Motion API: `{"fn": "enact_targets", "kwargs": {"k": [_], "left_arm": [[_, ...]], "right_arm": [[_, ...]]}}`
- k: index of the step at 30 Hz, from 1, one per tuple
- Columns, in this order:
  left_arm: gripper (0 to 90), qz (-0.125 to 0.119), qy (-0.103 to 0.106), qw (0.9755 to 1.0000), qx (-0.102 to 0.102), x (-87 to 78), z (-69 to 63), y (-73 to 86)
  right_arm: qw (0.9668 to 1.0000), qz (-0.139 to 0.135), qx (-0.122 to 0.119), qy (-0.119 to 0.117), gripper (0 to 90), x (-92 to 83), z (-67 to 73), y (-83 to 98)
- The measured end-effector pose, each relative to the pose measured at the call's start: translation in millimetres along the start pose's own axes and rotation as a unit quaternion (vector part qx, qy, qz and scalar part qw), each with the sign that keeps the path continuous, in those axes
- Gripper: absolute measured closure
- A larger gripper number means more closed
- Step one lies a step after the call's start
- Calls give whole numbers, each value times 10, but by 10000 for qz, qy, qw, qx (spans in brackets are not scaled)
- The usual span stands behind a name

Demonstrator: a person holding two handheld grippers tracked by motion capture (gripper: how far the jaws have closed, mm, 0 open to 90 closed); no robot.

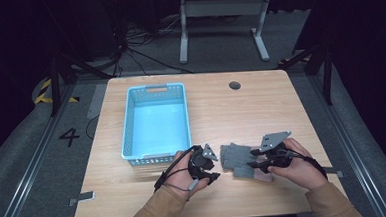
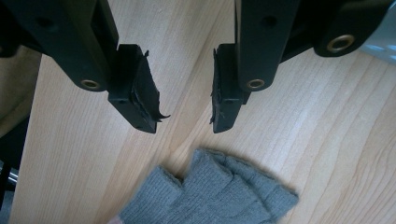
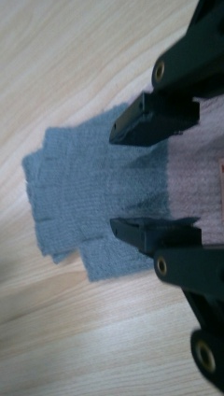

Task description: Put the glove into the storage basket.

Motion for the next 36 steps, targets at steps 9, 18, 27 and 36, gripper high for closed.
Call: {"fn": "enact_targets", "kwargs": {"k": [9, 18, 27, 36], "left_arm": [[664, 48, 82, 10000, -17, 41, -5, -13], [698, 23, 101, 9999, 25, 86, -3, -41], [760, -50, 221, 9997, -11, 148, -4, -82], [772, 9, 296, 9995, -99, 229, 33, -110]], "right_arm": [[9985, -111, 459, 285, 539, -289, -179, 40], [9962, 118, 653, 562, 629, -496, -358, 232], [9950, 351, 707, 605, 665, -561, -351, 401], [9939, 695, 816, 274, 663, -581, -213, 566]]}}
Point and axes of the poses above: each handheld gripper's, and its own axes: x roughly forward along the jaws, y roughly out of its underside, z roughly to its left, the point moved 9 cm from there along x, roughly forward along the jaws, and after that the axes turned 13 degrees about y, right-handed, at the moved point
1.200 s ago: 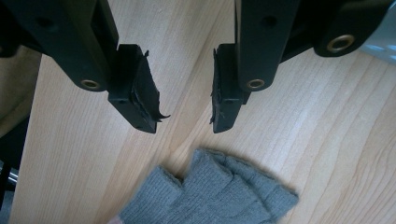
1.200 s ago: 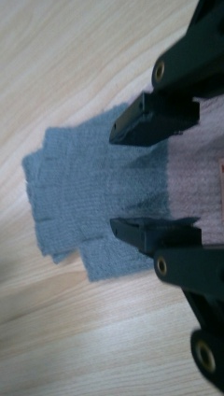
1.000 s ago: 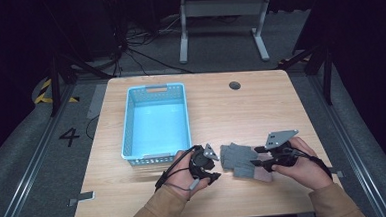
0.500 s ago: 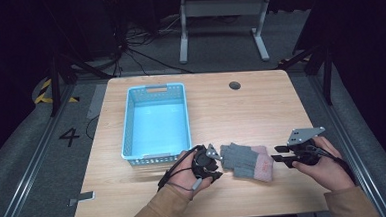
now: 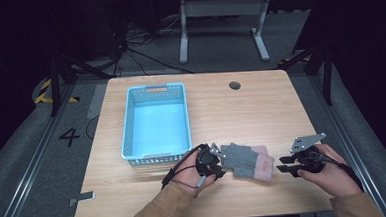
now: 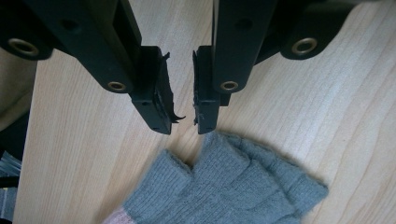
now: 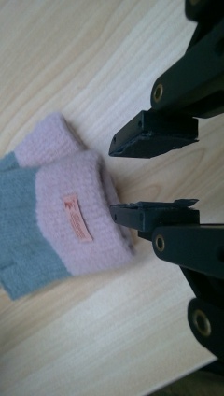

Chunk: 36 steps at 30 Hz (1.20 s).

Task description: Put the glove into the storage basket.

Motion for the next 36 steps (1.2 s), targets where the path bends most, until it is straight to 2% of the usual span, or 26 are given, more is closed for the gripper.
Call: {"fn": "enact_targets", "kwargs": {"k": [6, 12, 15, 22, 27, 33, 36], "left_arm": [[767, -17, -22, 10000, -21, 16, 23, -13], [754, -31, -75, 10000, -18, 40, 49, -17], [747, -11, -78, 9999, -95, 82, 60, -11], [756, -158, -256, 9993, -229, 179, 157, -32], [762, -184, -293, 9988, -342, 202, 203, -32], [744, -126, -352, 9985, -395, 220, 230, -25], [760, -182, -341, 9987, -328, 246, 221, -62]], "right_arm": [[9996, 118, -56, -246, 654, -11, 108, 30], [9989, 194, -121, -414, 645, 81, 219, 24], [9986, 235, -125, -462, 638, 121, 250, 25], [9984, 270, -133, -474, 636, 164, 267, 30], [9984, 297, -108, -477, 638, 177, 273, 33], [9983, 293, -133, -480, 639, 194, 282, 29], [9983, 297, -113, -481, 641, 194, 287, 25]]}}
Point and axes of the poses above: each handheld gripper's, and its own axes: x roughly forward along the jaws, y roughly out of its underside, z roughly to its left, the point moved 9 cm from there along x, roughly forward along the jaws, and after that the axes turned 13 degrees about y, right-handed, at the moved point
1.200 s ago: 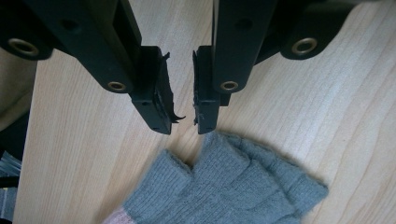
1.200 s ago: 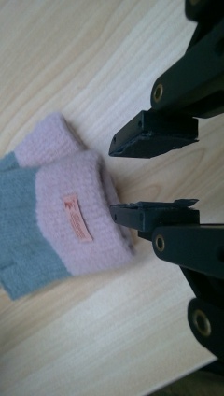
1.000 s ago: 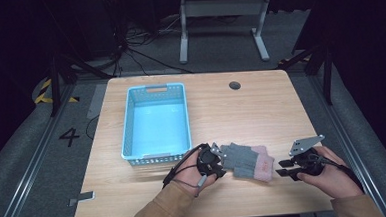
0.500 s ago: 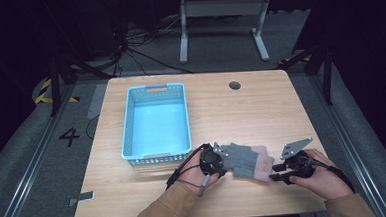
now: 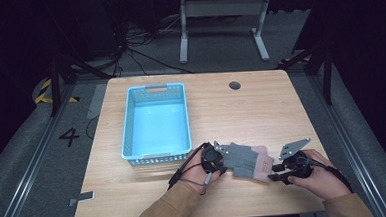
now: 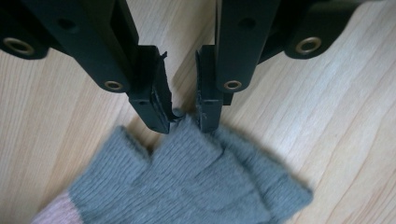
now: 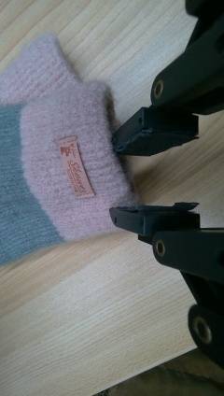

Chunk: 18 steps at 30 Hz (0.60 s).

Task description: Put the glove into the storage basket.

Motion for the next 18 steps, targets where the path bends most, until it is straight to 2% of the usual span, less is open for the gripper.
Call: {"fn": "enact_targets", "kwargs": {"k": [2, 6, 8, 12, 15, 17, 18], "left_arm": [[802, -13, -28, 10000, 86, -2, -3, -25], [868, 14, -70, 9999, 135, -6, -7, -39], [873, 55, -69, 9998, 152, -3, -8, -36], [884, 39, -131, 9996, 242, -32, -15, -51], [886, -84, -133, 9996, 238, -52, -38, -73], [886, -73, -124, 9995, 275, -71, -58, -79], [886, -81, -159, 9992, 369, -105, -74, -94]], "right_arm": [[10000, -30, -50, -13, 643, 7, 5, -11], [10000, -31, -37, -28, 662, 19, 21, -24], [10000, -8, -29, -28, 673, 27, 23, -21], [10000, 29, 19, 75, 847, 31, 16, -40], [9997, -111, 70, 227, 865, -37, -23, -92], [9996, -142, 59, 242, 866, -50, -31, -99], [9992, -219, 84, 318, 868, -86, -52, -119]]}}
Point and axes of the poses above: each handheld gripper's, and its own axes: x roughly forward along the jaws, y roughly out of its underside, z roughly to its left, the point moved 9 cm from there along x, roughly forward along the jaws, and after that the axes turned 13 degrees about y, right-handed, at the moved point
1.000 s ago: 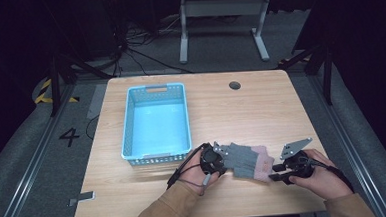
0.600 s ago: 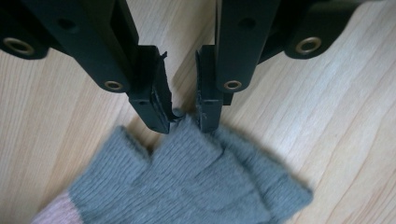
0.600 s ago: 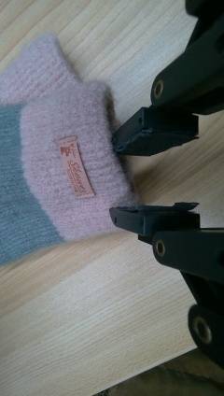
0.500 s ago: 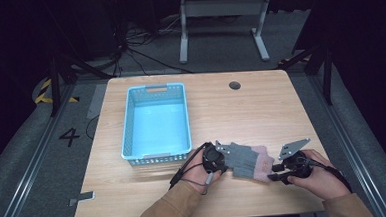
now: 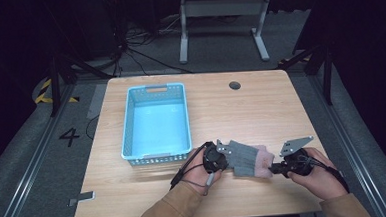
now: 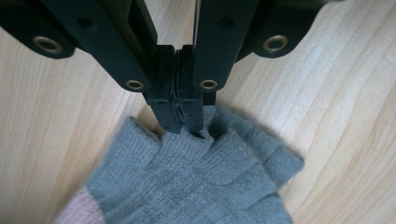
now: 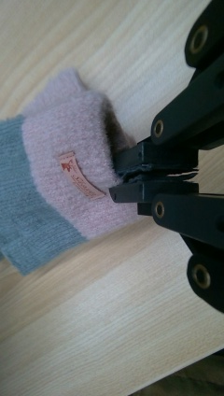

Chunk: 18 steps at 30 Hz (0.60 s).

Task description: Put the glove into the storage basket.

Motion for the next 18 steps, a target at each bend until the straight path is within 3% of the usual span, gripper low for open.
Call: {"fn": "enact_targets", "kwargs": {"k": [10, 18], "left_arm": [[886, -221, -34, 9997, 36, -120, -72, -44], [886, -235, 80, 9997, 7, -149, -133, -37]], "right_arm": [[9986, -411, 96, 309, 873, -111, -147, -144], [9980, -505, 165, 333, 873, -84, -212, -193]]}}
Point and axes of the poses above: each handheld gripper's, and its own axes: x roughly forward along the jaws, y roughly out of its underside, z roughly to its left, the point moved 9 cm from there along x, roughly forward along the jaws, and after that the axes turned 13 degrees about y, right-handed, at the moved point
